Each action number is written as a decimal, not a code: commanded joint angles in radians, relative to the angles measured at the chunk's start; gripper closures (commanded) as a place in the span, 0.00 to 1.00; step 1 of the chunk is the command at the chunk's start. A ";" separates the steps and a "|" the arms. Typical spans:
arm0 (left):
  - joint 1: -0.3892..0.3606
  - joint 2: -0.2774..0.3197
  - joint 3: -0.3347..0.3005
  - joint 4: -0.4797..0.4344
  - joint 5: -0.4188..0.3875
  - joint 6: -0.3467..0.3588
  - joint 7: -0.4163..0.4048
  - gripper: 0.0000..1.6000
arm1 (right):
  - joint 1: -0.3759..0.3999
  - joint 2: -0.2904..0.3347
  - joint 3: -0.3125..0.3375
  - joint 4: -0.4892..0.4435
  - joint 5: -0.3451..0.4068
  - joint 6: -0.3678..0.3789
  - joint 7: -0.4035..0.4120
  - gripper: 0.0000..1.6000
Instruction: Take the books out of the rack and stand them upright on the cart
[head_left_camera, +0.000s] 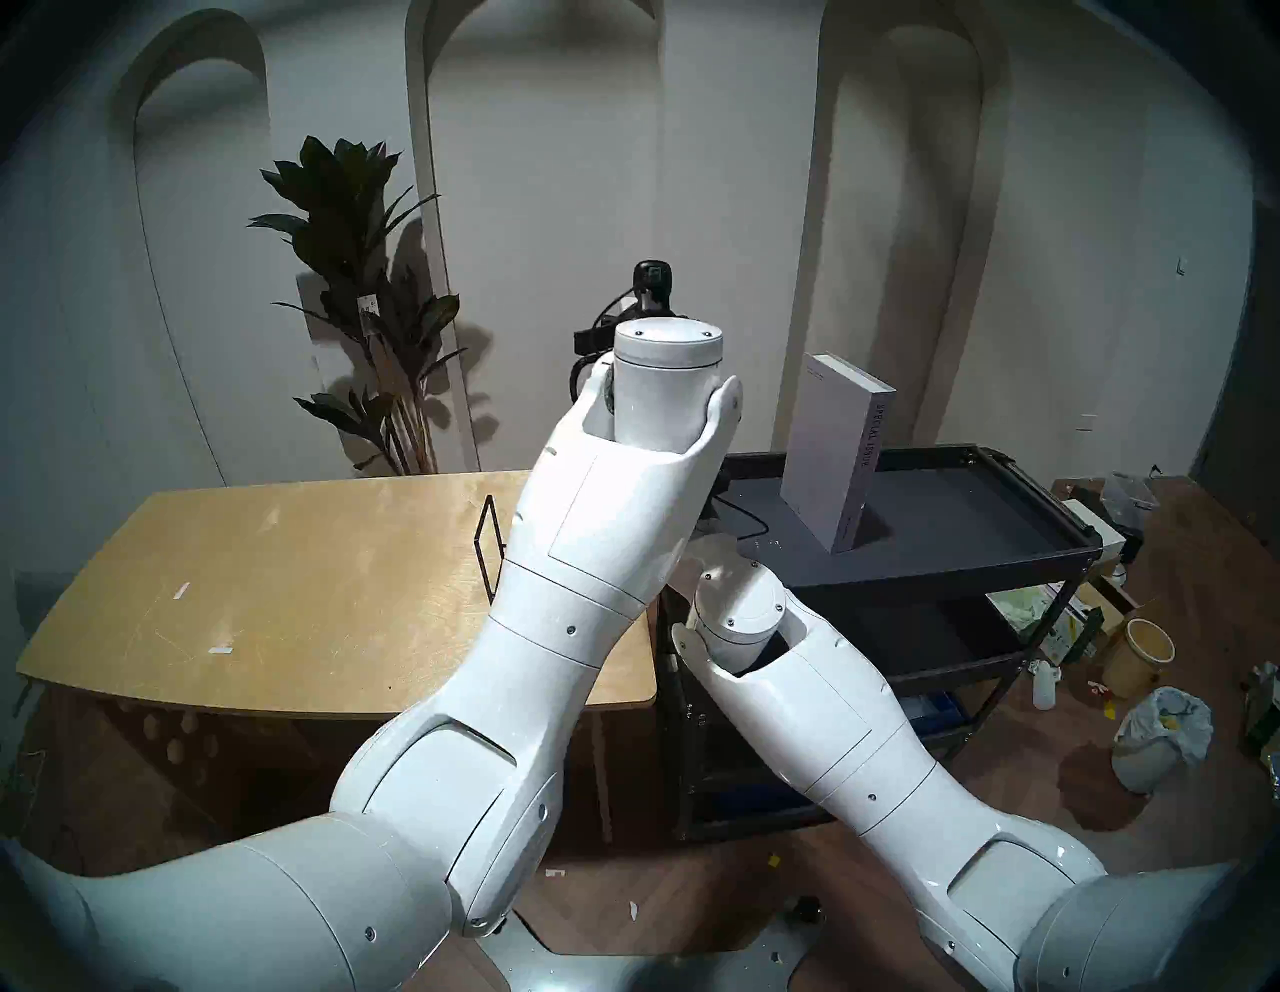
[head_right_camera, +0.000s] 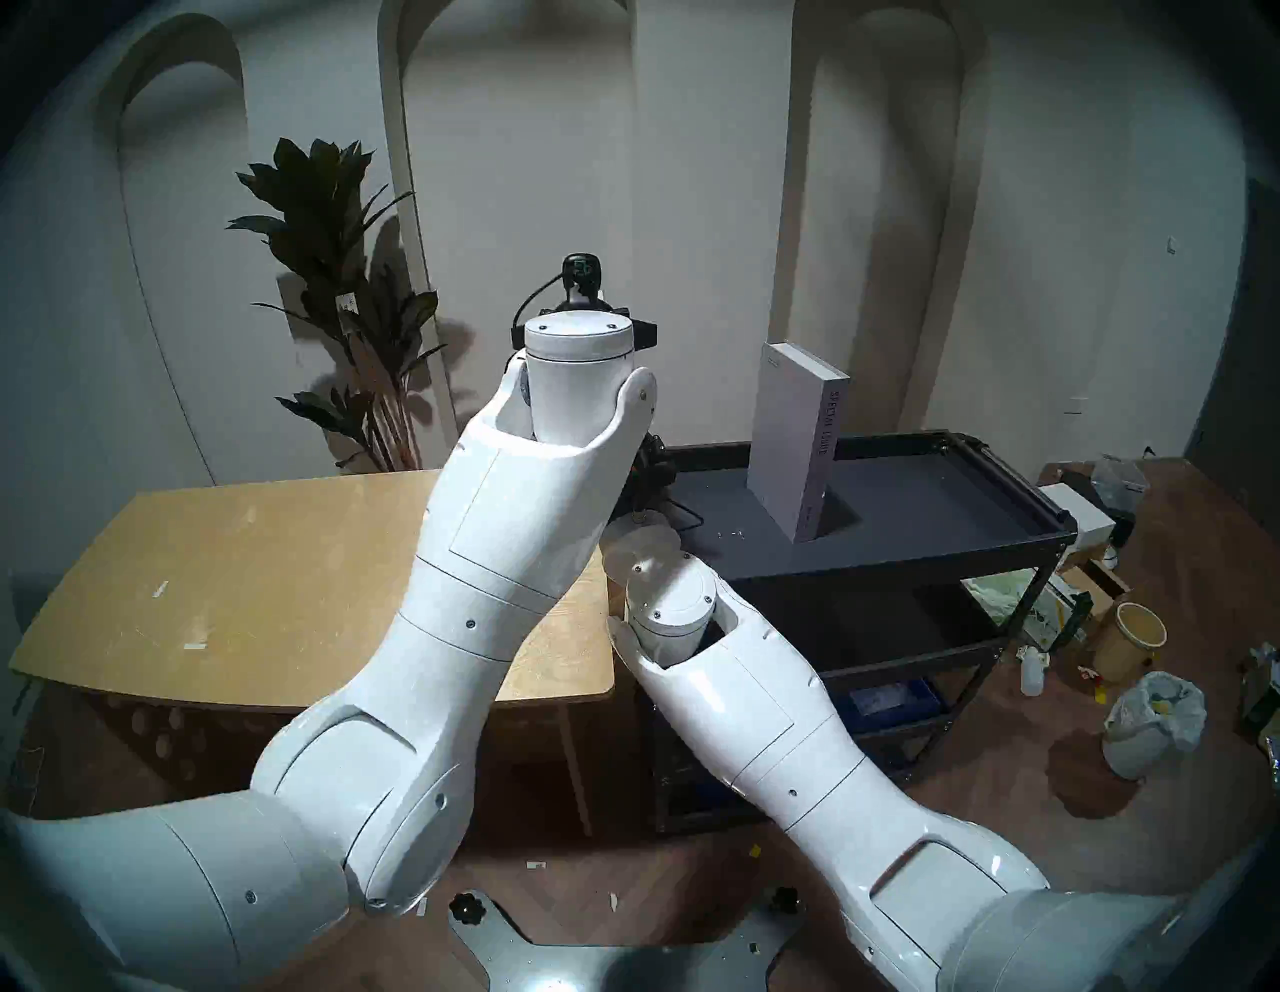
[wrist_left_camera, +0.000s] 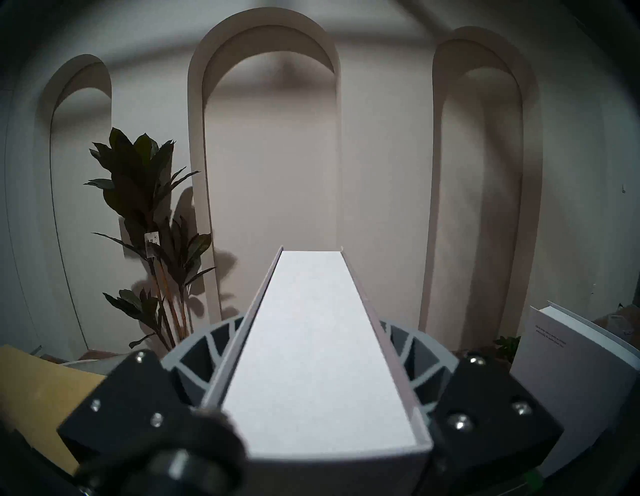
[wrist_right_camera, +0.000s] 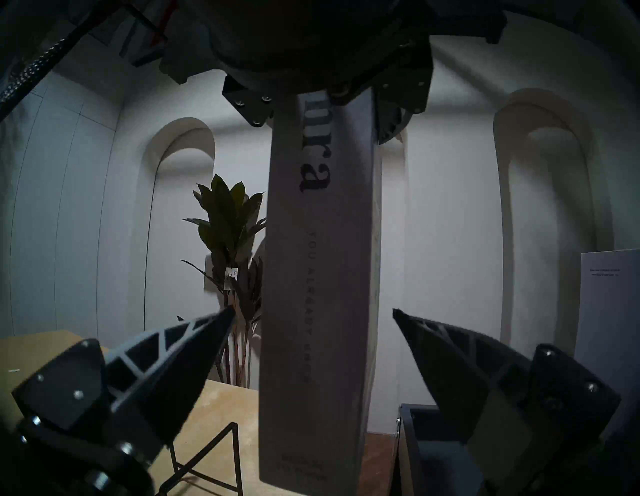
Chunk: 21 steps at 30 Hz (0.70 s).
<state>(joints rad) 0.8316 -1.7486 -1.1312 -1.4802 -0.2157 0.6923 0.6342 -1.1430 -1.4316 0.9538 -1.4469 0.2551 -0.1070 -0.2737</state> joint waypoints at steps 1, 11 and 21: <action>-0.034 0.002 0.024 -0.037 -0.001 -0.005 0.022 1.00 | 0.057 -0.056 0.008 0.009 -0.009 -0.049 -0.022 0.00; -0.022 0.053 0.101 -0.055 0.032 -0.047 0.091 1.00 | 0.074 -0.094 0.022 0.076 -0.006 -0.106 -0.060 0.00; -0.022 0.062 0.139 -0.039 0.015 -0.053 0.124 1.00 | 0.088 -0.121 0.022 0.139 -0.010 -0.163 -0.077 0.00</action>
<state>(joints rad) 0.8350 -1.6876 -1.0087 -1.5069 -0.2020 0.6550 0.7404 -1.0852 -1.5136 0.9754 -1.3165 0.2442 -0.2221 -0.3464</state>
